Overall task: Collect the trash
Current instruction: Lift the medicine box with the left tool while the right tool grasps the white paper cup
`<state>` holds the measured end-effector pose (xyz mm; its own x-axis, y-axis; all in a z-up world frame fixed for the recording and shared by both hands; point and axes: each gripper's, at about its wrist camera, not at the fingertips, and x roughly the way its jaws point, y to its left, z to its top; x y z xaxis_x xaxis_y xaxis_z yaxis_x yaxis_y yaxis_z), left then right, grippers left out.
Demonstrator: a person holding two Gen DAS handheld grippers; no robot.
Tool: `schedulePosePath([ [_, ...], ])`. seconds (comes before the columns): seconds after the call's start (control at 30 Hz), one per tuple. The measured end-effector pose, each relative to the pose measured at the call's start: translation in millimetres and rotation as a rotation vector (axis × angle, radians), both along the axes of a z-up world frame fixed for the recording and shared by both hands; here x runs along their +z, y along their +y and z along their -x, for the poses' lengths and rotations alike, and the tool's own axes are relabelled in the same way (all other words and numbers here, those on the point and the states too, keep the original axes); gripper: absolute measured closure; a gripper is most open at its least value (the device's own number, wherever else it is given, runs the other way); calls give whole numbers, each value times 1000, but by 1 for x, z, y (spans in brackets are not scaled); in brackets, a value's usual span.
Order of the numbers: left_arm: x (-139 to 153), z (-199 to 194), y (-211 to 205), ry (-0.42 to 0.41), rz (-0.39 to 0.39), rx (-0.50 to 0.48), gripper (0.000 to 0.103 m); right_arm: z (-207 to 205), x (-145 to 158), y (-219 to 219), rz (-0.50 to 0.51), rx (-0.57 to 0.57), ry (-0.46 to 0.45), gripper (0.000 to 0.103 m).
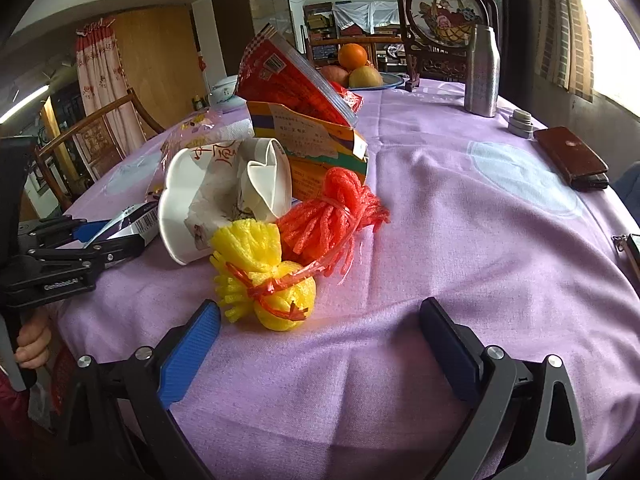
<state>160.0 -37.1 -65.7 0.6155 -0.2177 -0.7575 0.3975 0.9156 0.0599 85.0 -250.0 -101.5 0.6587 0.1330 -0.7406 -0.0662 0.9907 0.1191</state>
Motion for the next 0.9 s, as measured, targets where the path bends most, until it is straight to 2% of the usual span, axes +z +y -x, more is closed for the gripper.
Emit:
schedulePosePath([
  [0.2,-2,5,5,1,-4,46,53,7,0,-1,3,40,-33,5],
  [0.3,-6,4,7,20,16,63,44,12,-1,-1,5,49,-61,5],
  [0.37,-7,0,7,17,29,73,43,15,-1,-1,7,54,-88,5],
  [0.43,-7,-1,6,12,40,76,43,19,-1,0,12,56,-109,5],
  [0.47,-6,-1,5,9,41,73,47,19,1,0,16,57,-107,5],
  [0.5,-6,1,5,4,48,68,57,20,2,0,18,56,-99,5],
  [0.57,-2,5,7,-6,68,64,57,21,8,-2,1,58,-103,5],
  [0.73,20,20,29,-57,130,105,57,19,42,10,-16,107,-185,5],
  [0.9,42,34,65,-107,158,183,57,-18,56,43,-30,151,-144,5],
])
